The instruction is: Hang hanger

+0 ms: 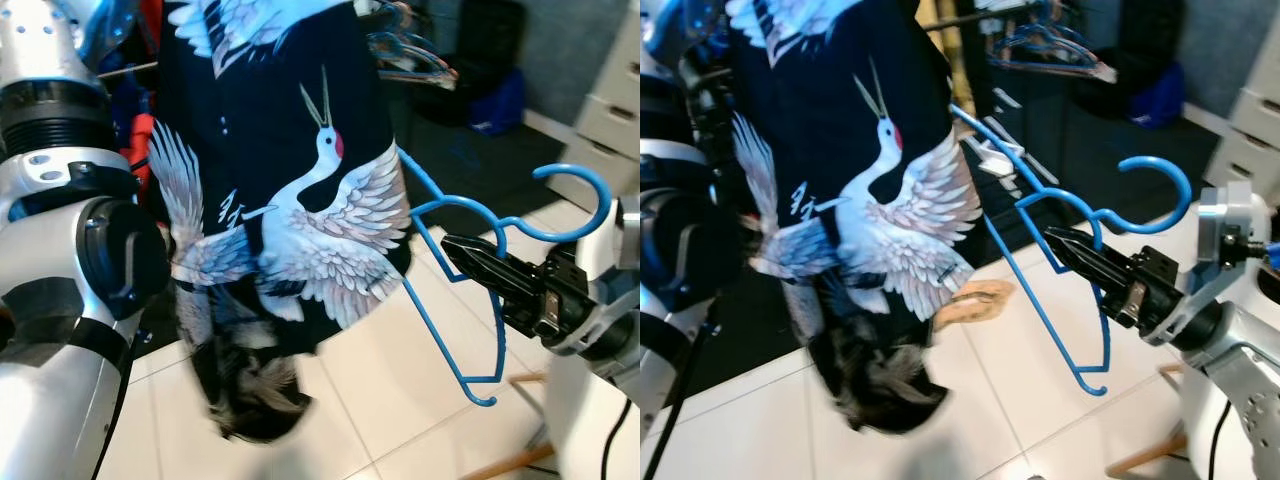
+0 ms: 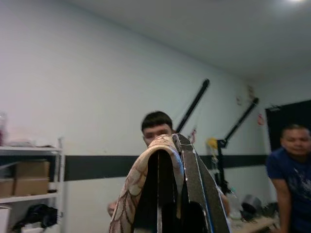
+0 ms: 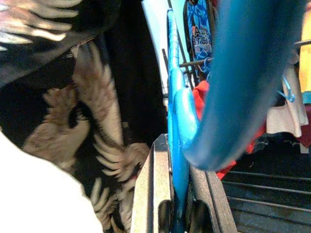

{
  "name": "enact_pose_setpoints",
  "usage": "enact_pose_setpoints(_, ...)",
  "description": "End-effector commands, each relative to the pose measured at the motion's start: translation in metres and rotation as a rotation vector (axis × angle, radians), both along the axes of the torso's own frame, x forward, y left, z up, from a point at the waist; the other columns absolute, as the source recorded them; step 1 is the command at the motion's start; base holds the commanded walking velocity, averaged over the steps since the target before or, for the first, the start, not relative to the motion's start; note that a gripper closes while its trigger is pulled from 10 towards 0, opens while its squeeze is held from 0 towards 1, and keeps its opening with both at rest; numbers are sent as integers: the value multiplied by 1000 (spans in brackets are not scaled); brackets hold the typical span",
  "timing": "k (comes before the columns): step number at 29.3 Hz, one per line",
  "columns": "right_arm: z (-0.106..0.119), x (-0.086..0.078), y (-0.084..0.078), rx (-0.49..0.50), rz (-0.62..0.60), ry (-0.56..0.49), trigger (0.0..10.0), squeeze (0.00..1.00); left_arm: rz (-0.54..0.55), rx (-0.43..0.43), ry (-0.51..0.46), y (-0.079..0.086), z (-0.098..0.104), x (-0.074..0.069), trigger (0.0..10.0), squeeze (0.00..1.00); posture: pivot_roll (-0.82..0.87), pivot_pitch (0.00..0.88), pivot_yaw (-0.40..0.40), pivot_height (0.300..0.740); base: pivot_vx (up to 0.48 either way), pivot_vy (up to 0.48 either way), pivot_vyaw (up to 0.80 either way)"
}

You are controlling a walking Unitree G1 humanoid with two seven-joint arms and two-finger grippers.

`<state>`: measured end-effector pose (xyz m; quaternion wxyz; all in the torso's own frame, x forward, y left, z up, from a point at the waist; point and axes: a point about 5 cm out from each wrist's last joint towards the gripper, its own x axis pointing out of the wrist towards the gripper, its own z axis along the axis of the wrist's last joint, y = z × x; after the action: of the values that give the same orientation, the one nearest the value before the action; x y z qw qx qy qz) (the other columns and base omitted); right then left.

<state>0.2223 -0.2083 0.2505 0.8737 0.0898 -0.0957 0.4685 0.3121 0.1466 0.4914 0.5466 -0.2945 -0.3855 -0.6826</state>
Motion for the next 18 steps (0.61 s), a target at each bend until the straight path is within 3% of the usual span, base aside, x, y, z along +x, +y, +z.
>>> enact_pose_setpoints(1, -1, -5, 6, -9, 47, 0, 10000, 0, 14, -27, -60, 12, 3, -8, 10000, 0, -48, 85, 122, 740, 0, 0, 0)
enact_pose_setpoints(8, -2, -6, 7, -6, 50, 7, 10000, 0, 6, -30, -49, 13, -1, -9, 10000, 0, -49, 85, 120, 740, 0, 0, 0)
enact_pose_setpoints(18, -6, -14, 9, -21, 121, 39, 10000, 0, -83, -82, -111, 16, 2, -18, 10000, 0, -47, 87, 119, 740, 0, 0, 0)
